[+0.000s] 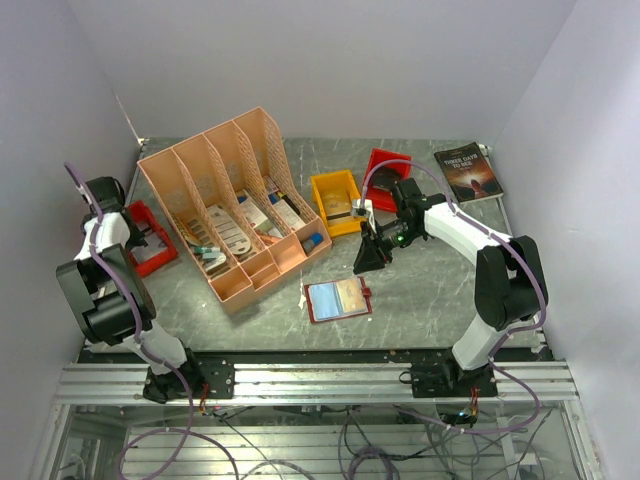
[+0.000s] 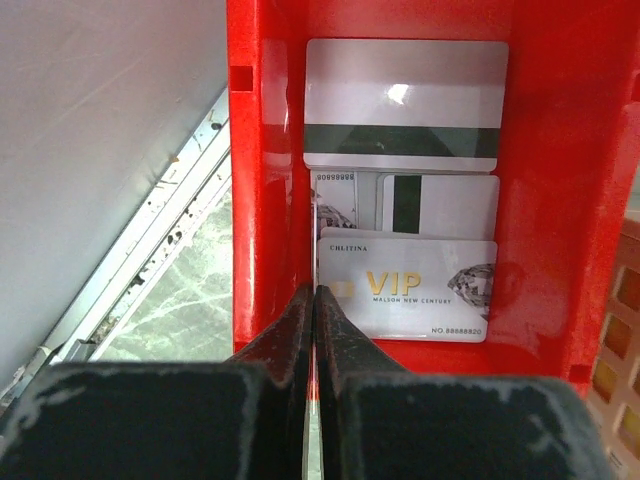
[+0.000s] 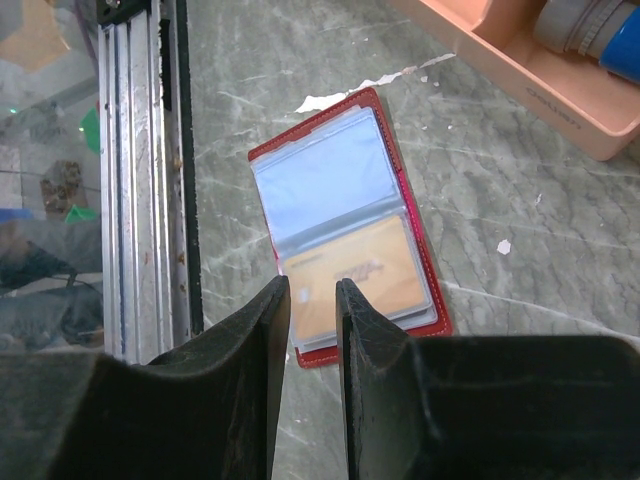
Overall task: Put the credit cards into the card holder
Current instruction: Pick up the credit card from the storage box.
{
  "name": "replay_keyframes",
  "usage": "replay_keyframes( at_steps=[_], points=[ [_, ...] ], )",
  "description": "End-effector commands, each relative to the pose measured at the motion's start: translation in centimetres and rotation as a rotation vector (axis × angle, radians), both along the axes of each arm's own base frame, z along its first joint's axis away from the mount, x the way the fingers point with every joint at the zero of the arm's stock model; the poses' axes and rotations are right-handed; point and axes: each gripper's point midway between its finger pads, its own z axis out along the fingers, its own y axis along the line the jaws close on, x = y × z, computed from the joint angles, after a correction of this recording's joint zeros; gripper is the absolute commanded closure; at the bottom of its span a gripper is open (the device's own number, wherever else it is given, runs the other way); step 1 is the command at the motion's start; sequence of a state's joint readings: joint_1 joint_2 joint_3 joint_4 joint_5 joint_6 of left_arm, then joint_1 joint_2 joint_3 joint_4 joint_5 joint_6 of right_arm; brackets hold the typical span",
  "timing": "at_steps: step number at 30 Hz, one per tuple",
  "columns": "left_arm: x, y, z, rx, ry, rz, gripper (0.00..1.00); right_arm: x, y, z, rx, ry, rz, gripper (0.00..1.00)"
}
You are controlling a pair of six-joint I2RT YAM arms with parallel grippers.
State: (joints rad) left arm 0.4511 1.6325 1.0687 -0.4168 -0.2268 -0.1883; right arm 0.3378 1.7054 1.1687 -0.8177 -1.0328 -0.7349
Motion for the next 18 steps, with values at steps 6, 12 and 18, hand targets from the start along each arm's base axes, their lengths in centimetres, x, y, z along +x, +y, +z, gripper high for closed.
replay_keyframes(
  at_steps=[6, 12, 18],
  points=[
    [0.7, 0.1, 5.6, 0.014, -0.115, 0.024, 0.93, 0.4, 0.5, 0.6, 0.020, -0.013, 0.012, 0.75],
    [1.1, -0.1, 8.9, 0.017, -0.186, 0.037, 0.93, 0.3, 0.5, 0.7, 0.021, -0.013, 0.012, 0.75],
    [1.7, -1.8, 12.1, -0.044, -0.296, 0.012, 0.93, 0.3, 0.4, 0.7, 0.021, -0.016, 0.013, 0.75]
  ],
)
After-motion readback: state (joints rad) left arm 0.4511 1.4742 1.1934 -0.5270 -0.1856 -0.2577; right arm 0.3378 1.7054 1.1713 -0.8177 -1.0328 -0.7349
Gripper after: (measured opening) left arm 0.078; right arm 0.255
